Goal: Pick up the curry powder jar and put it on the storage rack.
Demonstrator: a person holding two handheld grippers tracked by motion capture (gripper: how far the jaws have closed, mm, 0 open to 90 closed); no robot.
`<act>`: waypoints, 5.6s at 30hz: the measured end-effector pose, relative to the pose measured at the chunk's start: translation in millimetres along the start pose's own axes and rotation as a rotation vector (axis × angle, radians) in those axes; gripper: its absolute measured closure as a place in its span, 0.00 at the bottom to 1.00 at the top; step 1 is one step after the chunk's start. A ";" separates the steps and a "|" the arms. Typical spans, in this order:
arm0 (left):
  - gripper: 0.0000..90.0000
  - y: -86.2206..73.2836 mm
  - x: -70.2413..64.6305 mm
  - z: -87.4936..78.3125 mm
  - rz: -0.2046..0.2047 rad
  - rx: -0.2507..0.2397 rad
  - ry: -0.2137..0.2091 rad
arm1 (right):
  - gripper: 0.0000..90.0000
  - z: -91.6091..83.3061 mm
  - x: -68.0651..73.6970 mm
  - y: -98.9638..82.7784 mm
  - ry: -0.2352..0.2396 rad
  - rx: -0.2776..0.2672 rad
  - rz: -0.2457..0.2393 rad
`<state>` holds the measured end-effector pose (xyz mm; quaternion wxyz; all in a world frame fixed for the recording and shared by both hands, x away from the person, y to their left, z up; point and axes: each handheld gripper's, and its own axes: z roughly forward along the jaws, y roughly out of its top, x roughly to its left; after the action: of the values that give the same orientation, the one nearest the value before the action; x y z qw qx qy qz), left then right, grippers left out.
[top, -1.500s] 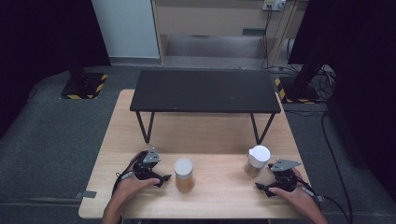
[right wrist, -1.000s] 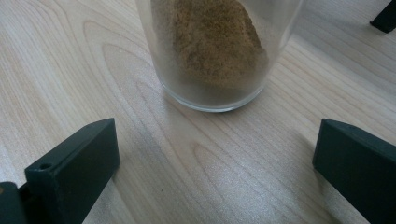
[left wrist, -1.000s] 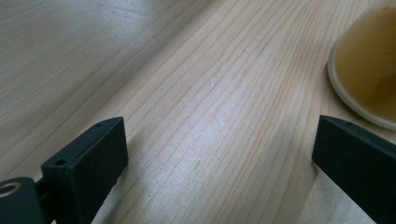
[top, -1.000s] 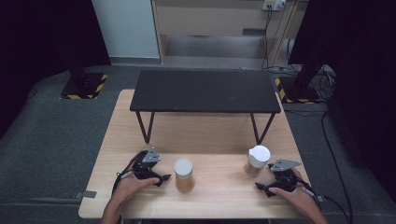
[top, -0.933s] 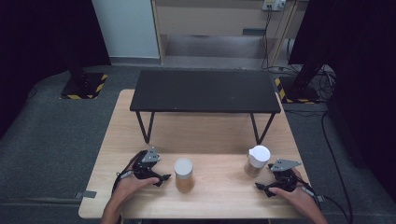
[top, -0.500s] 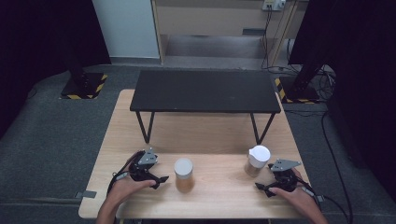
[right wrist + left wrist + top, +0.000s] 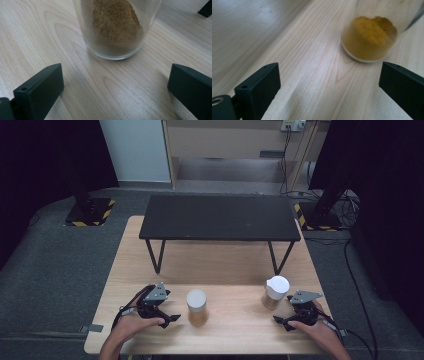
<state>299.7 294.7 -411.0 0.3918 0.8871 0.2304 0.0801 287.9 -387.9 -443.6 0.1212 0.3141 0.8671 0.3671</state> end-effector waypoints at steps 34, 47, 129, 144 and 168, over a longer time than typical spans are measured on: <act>0.02 10.7 -6.6 6.3 0.067 -0.164 -0.113 | 0.01 0.0 -0.1 0.0 0.000 0.000 -0.001; 0.03 14.5 -13.0 15.4 0.065 -0.236 -0.118 | 0.01 0.0 -0.1 0.0 0.000 0.000 -0.001; 0.36 49.3 15.8 -27.2 0.133 -0.336 -0.142 | 0.01 -0.3 1.0 -0.2 -0.001 0.000 0.001; 0.36 97.1 28.8 -48.1 0.174 -0.374 -0.135 | 0.01 -0.3 1.0 -0.2 -0.001 0.000 0.001; 0.36 181.5 57.8 -81.3 0.164 -0.389 -0.092 | 0.01 -0.3 1.0 -0.2 -0.001 0.000 0.001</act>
<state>387.2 268.9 -225.0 0.5580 0.8132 0.1195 0.1142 286.9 -387.5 -443.5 0.1214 0.3146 0.8670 0.3669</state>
